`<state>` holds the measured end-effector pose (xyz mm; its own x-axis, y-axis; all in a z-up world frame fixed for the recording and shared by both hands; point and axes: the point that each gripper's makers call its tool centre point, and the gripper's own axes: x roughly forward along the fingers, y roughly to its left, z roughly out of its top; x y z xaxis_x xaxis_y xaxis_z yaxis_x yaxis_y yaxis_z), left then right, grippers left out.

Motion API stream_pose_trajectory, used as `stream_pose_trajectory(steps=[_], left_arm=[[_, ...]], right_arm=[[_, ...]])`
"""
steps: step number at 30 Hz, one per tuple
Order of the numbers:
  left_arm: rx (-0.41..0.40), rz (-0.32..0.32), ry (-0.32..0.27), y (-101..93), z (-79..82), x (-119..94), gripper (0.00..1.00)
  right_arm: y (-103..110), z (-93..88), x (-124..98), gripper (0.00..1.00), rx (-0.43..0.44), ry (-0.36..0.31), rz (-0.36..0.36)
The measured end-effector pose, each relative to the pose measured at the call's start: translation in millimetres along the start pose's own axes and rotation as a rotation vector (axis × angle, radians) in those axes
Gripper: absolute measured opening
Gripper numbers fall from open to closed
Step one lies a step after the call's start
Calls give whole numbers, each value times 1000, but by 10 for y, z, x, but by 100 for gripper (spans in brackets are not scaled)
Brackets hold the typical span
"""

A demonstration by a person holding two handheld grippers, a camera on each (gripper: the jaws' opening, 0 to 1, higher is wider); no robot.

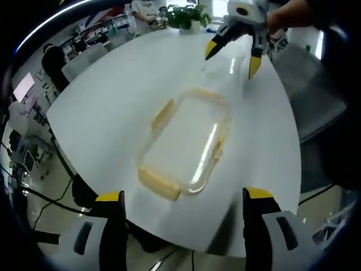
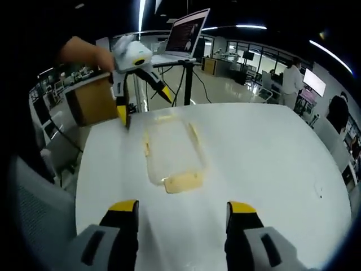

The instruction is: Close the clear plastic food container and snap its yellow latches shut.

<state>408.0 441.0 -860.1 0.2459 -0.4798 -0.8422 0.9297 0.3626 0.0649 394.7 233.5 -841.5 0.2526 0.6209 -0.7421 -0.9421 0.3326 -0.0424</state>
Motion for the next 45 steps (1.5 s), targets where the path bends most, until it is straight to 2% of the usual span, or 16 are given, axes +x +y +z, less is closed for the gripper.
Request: stream_pose_trajectory(steps=[5,8,13,16,19,25,30,34,38,45], left_arm=[[54,-35,64,-26,-85,79,86],[63,-53,65,-29,-80,92,86],[134,-92,118,-26,-152,102,84],[160,-91,125,39,-123,82,83],[168,-109,105,46,-63,73,82],[223,-129,118,86,-67,95,77],[249,-148,128,144,-77,113,74],[335,-167,152,176,-97,127,69],[357,-185,146,198,-76,160,65],[408,-223,160,209,-83,217,58]], right_arm=[[-26,4,78,62,-21,17,20],[-42,4,130,62,-22,21,29],[-33,42,196,62,-41,17,40],[-25,49,232,61,-58,26,43],[-16,47,268,60,-76,34,46],[-12,112,341,60,-87,18,71],[-55,123,413,56,-131,39,69],[-68,154,440,55,-132,40,73],[-62,116,493,55,-170,74,86],[-40,122,564,50,-199,91,88]])
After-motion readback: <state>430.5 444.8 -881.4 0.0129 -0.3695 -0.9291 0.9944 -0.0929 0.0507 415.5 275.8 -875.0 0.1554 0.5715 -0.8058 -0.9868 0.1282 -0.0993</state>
